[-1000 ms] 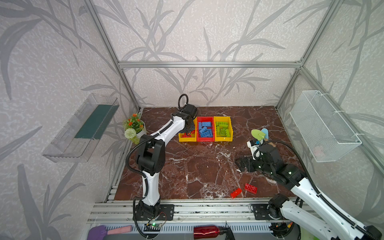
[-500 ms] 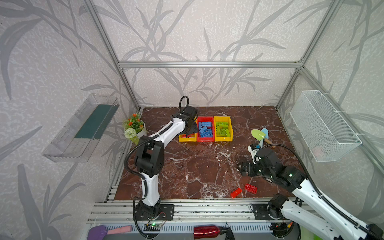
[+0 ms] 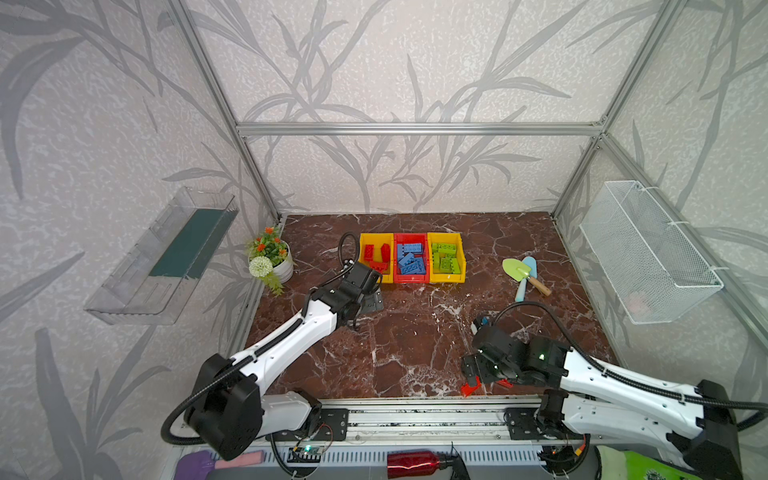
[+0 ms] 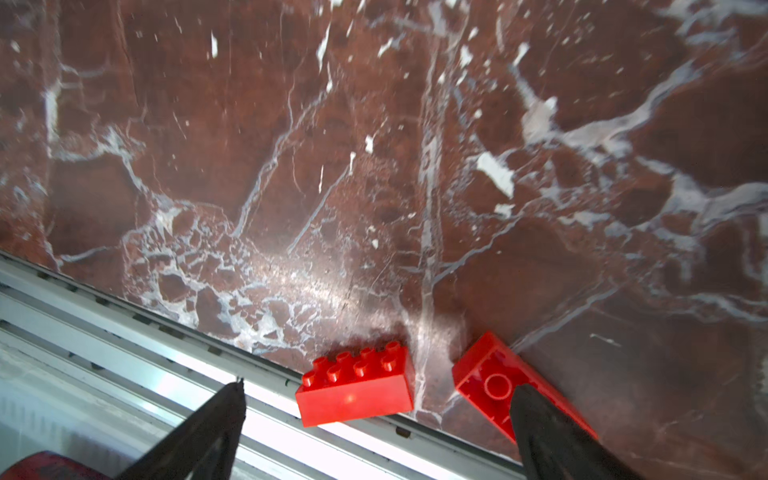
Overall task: Sort the legos into containers by color
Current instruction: 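Close the right gripper on a red brick while the left gripper draws back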
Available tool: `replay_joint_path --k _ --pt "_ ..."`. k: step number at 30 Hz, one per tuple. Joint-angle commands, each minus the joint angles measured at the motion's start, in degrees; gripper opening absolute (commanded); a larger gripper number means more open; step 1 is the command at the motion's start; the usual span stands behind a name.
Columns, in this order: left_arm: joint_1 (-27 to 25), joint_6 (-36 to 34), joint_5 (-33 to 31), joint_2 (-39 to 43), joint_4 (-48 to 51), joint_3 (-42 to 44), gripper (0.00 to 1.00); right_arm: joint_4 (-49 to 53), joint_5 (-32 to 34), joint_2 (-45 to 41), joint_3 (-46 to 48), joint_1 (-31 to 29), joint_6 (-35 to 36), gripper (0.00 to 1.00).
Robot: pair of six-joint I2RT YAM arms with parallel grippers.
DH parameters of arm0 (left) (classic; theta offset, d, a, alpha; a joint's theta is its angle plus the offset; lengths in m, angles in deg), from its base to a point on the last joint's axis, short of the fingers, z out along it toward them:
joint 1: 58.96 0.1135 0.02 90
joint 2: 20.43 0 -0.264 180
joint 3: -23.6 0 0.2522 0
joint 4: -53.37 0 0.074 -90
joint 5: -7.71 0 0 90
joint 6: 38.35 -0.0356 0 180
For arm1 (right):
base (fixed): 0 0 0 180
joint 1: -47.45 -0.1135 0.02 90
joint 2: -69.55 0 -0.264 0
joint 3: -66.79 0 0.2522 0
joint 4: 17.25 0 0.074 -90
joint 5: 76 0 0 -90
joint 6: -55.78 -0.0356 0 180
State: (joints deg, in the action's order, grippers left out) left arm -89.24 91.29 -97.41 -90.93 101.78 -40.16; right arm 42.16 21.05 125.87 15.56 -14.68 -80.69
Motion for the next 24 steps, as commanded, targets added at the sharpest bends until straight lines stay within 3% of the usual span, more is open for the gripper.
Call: replay_joint_path --k 1,6,15,24 --pt "-0.09 2.15 -2.46 6.43 -0.80 3.71 0.99 1.03 2.53 2.28 0.12 -3.95 -7.24 1.00" --pt "-0.10 1.45 -2.36 12.02 0.07 6.09 0.99 1.11 3.23 4.43 0.75 -7.57 -14.07 0.96" --pt "-0.10 1.55 0.00 12.07 -0.29 6.21 0.99 -2.99 4.11 2.70 4.87 -9.50 -25.55 0.84" --pt "-0.07 1.67 0.97 13.70 -0.60 6.79 0.99 -7.99 3.60 2.57 7.30 -9.59 -30.17 0.72"
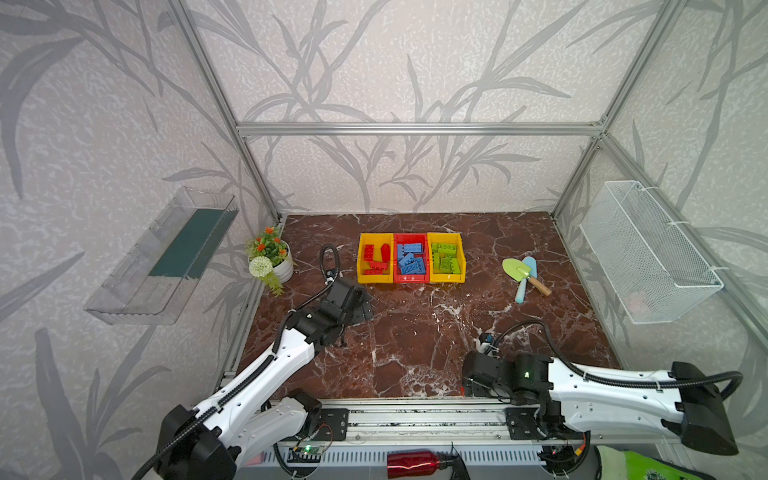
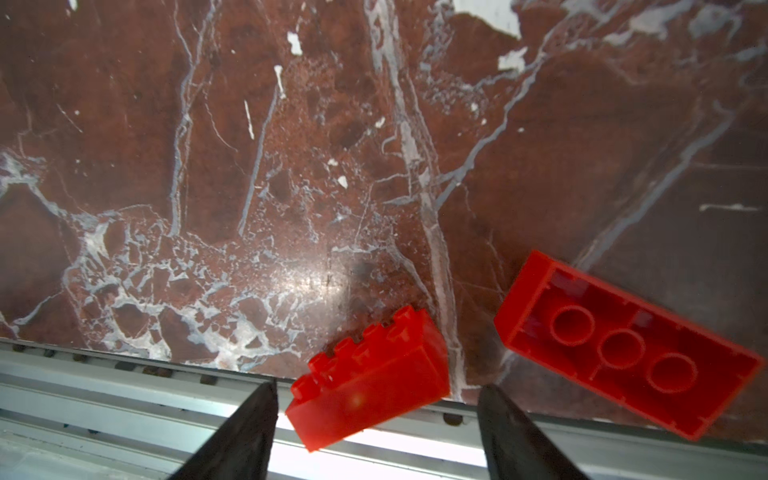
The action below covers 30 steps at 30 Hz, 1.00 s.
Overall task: Sort the legos into containers by color
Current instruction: 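Close the right gripper on a red brick while the left gripper draws back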
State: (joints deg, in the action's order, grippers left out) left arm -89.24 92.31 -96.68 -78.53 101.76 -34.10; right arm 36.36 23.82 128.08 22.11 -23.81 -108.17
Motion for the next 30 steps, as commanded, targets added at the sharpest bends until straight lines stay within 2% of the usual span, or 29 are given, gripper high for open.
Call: replay_joint_path --k 1,16,25,30 --pt "-0.04 0.72 0.48 1.31 -0.61 0.86 0.99 -2.98 0.44 0.97 0.85 -0.47 -2.86 0.69" --pt "-0.05 1.87 0.67 2.60 -0.36 1.50 0.99 -4.36 -0.95 5.37 1.20 -0.43 -5.59 0.60" --pt "-0.06 2.58 0.01 3.26 -0.14 1.75 0.99 -5.39 -2.20 10.05 0.31 -0.46 -4.94 0.44" --pt "-0.07 2.80 -0.14 3.43 -0.02 1.83 0.99 -4.32 -0.77 12.88 -2.09 -0.37 -3.68 0.28"
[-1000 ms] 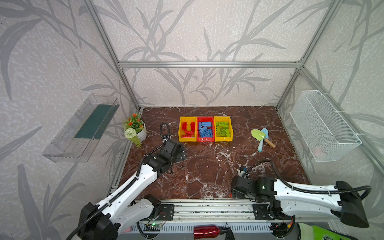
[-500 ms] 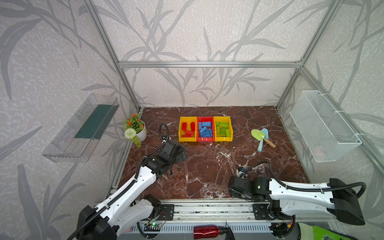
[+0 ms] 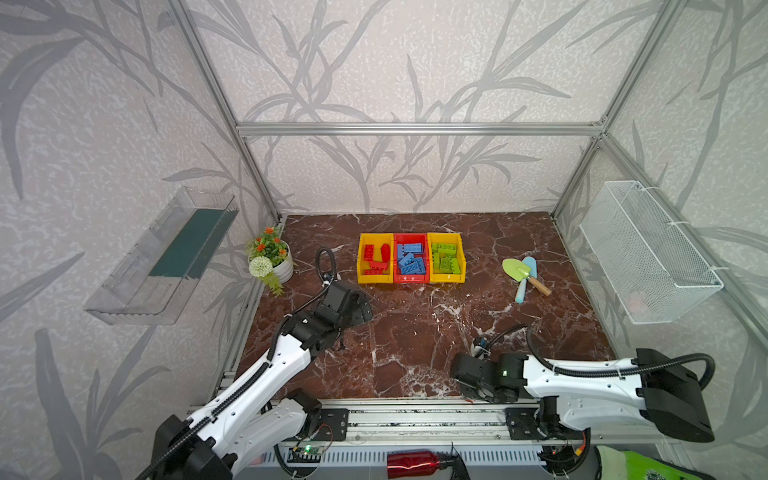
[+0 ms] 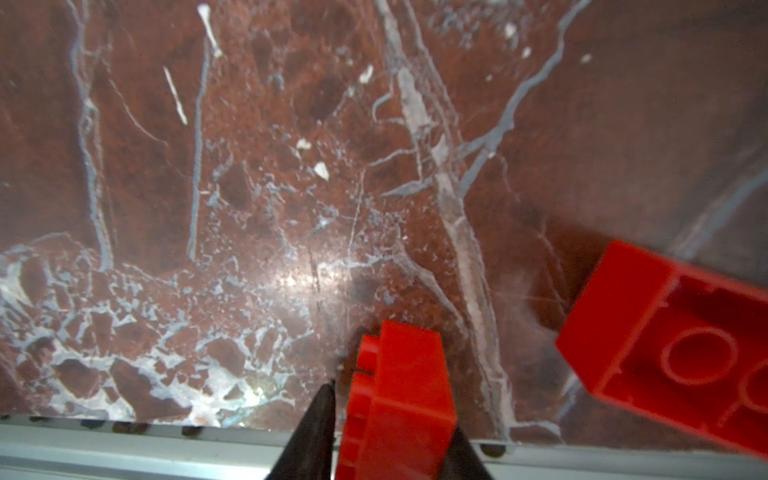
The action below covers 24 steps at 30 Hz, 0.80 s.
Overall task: Sort the legos into containers by color
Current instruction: 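Close the right gripper on a red brick while the left gripper draws back, then carry the red brick with the right gripper into the yellow bin and release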
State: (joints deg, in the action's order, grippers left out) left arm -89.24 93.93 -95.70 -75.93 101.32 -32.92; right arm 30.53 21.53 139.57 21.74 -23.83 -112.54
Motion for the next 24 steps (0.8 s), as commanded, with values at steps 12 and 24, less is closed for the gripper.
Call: replay_joint_path --k 12,24 --pt "-0.09 3.34 -1.84 3.03 1.57 2.30 0.99 -1.02 2.01 6.00 -14.67 8.90 18.26 0.05" --pt "0.12 7.41 -6.65 10.99 5.46 6.92 0.99 -6.59 -11.92 29.25 -48.37 23.40 45.45 0.06"
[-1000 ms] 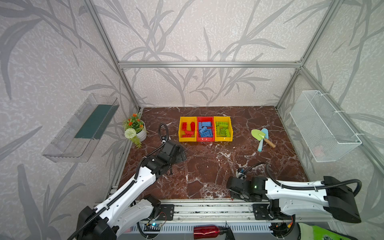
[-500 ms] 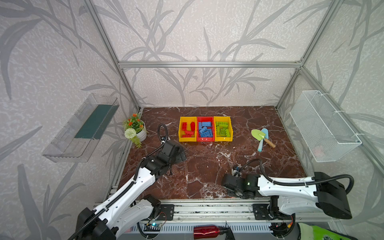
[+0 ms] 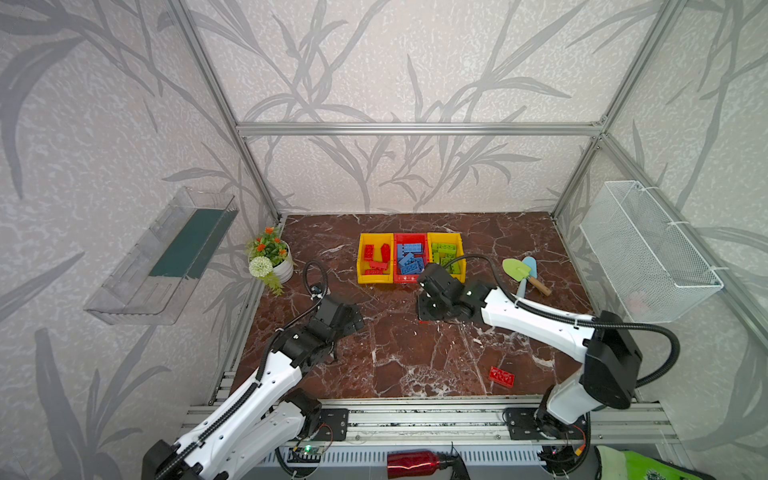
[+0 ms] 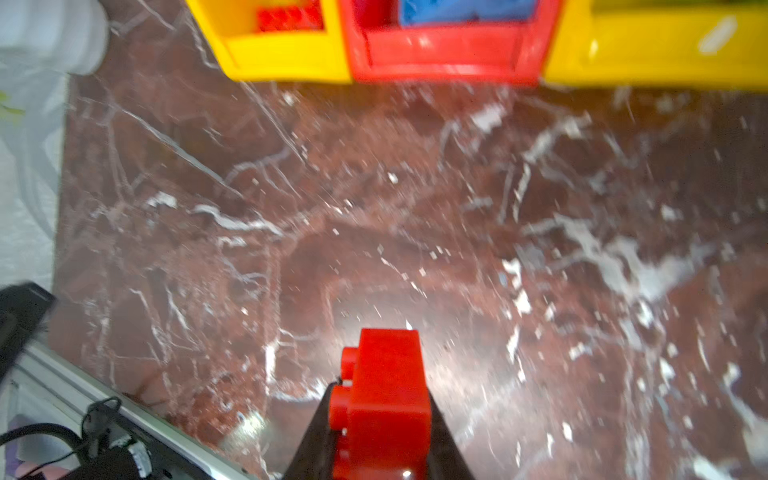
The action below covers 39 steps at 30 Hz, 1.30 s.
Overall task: Sort the legos into containers by color
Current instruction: 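Carry the red brick with the right gripper into the yellow bin and release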
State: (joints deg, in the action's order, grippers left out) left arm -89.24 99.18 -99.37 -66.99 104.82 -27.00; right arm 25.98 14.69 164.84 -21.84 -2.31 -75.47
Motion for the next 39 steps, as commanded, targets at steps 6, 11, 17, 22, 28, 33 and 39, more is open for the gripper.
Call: replay_joint_path --k 6,11,17,22,28,33,39 --pt "0.20 1.07 2.07 2.96 -2.16 1.38 0.99 -0.35 -10.90 21.20 -27.92 5.78 15.85 0.06" --pt "0.27 0.93 4.53 1.21 -3.70 0.72 0.99 7.39 -12.36 38.09 -52.17 6.91 21.01 0.06" --pt "0.40 0.91 3.42 -0.92 -2.01 -1.51 0.99 21.69 -11.07 61.11 -90.01 8.27 23.67 0.40" --pt "0.44 0.64 3.26 -1.51 -0.84 -2.77 0.99 17.08 -14.05 61.56 -88.30 10.64 22.33 0.82" --pt "0.48 0.76 4.48 0.40 -0.77 -2.04 0.99 8.78 -14.64 46.64 -69.92 10.92 26.31 0.87" --pt "0.46 -0.69 7.84 1.79 -2.16 -1.53 0.99 14.27 -13.71 39.55 -66.94 10.90 28.97 0.87" --pt "0.15 -4.62 15.20 0.79 -4.92 -2.17 0.99 22.41 -7.81 27.42 -53.32 10.73 31.12 0.86"
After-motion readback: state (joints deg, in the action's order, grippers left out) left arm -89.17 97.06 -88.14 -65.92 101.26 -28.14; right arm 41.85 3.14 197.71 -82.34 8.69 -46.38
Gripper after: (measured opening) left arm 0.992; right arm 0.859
